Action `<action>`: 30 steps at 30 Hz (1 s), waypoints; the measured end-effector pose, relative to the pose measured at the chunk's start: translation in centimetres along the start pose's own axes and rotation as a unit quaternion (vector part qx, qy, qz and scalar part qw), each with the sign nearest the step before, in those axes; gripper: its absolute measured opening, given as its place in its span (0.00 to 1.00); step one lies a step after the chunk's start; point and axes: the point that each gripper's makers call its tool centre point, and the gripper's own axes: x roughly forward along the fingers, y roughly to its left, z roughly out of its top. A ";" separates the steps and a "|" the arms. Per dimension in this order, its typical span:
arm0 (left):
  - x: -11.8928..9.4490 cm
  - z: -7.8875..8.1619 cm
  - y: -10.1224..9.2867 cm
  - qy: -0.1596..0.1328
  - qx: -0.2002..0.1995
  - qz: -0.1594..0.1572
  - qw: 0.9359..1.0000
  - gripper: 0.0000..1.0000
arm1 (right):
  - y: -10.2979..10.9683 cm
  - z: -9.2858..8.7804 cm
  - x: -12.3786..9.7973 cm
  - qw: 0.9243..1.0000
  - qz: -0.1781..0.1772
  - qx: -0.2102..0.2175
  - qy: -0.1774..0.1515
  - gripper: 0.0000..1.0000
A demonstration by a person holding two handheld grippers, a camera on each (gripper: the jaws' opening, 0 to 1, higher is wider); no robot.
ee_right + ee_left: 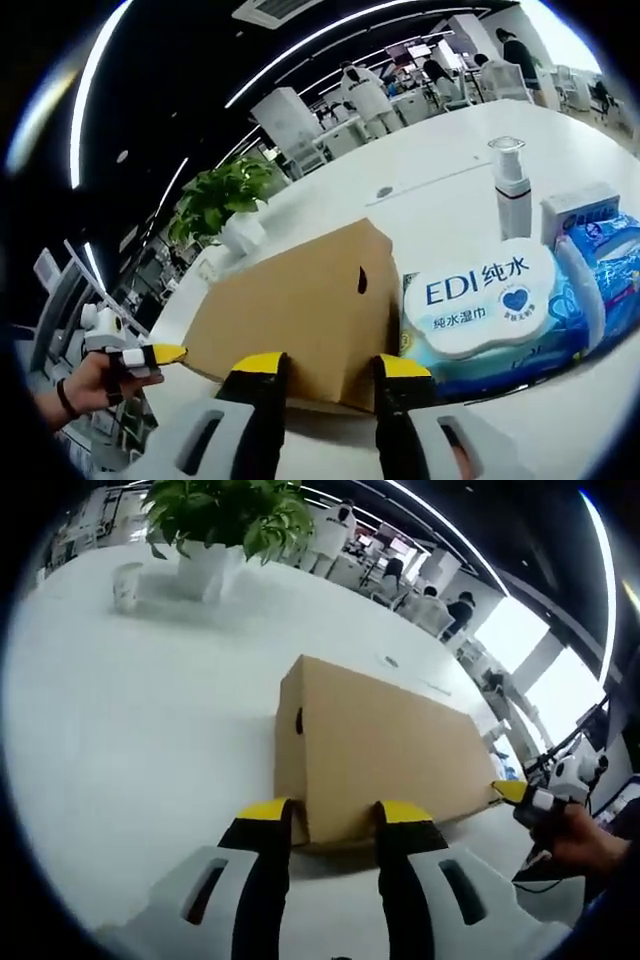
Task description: Operate the shoe box by opening the lid, removing the specified soft item, and placing it in the target area until the item is outside and the box remains undamaged.
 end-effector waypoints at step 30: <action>-8.1 -5.7 -10.2 -0.094 0.164 -0.003 0.982 0.55 | -1.3 0.1 -19.2 0.981 -0.022 -0.149 -0.125 0.49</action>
